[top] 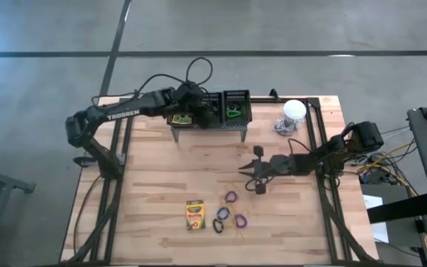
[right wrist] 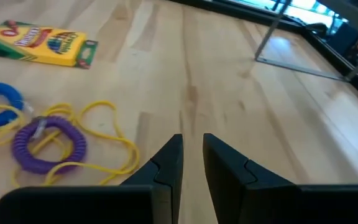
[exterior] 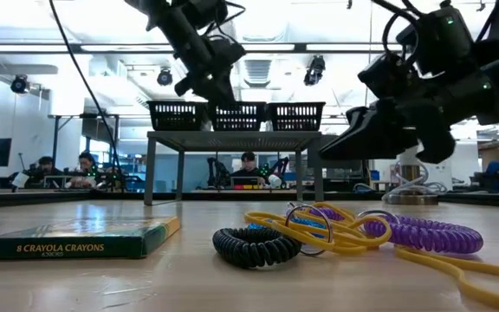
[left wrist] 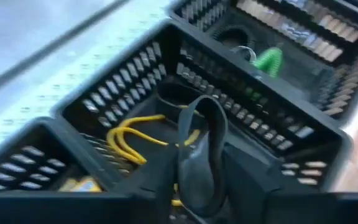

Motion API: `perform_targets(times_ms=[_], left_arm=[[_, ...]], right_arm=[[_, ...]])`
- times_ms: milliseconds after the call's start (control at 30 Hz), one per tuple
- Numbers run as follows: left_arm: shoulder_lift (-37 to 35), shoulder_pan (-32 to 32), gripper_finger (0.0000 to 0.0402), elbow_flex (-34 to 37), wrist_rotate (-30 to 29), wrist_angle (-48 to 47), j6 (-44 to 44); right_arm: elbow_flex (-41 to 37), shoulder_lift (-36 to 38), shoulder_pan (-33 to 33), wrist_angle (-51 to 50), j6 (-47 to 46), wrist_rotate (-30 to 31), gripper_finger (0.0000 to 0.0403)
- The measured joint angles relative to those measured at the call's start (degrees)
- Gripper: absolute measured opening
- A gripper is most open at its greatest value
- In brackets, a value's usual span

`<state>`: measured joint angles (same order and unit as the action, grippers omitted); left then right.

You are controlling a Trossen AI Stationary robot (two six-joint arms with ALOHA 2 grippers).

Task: Pick & Place Office Desk Supplies
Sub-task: Put the black rubber band into the middle black bin, then put the top purple spring key chain into the right black bin

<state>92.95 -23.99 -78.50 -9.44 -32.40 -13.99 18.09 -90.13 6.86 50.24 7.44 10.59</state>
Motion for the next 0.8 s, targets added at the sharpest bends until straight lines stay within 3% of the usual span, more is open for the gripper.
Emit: perform_targets(times_ms=[167,267,400,633,733,800], left_arm=[[-1.1,0.7,0.0221,-1.5,6.0,-2.9,-0.8],[-4.9,4.2,0.0252,-1.7,4.0,-3.8,-0.7],[-13.3,17.0,0.0263,1.5,-9.7,-7.1,-1.7],[-26.8,50.6,0.0255,17.1,-38.1,-2.0,-16.2],[-29.6,61.2,0.025,25.8,-46.0,2.8,-20.1],[-30.5,65.4,0.0246,30.9,-47.6,6.6,-22.6]], right_arm=[[0.3,0.0,1.2,2.8,-1.5,-0.1,0.0056],[1.2,0.4,1.1,5.7,-6.8,0.0,0.0056],[2.5,1.4,1.1,5.7,-8.8,-0.1,0.0056],[5.9,1.1,0.8,1.5,-8.0,-0.3,0.0059],[10.1,1.4,0.7,-7.0,-5.1,-3.8,0.0078],[14.3,2.4,0.6,-17.2,-4.6,-6.5,0.0097]])
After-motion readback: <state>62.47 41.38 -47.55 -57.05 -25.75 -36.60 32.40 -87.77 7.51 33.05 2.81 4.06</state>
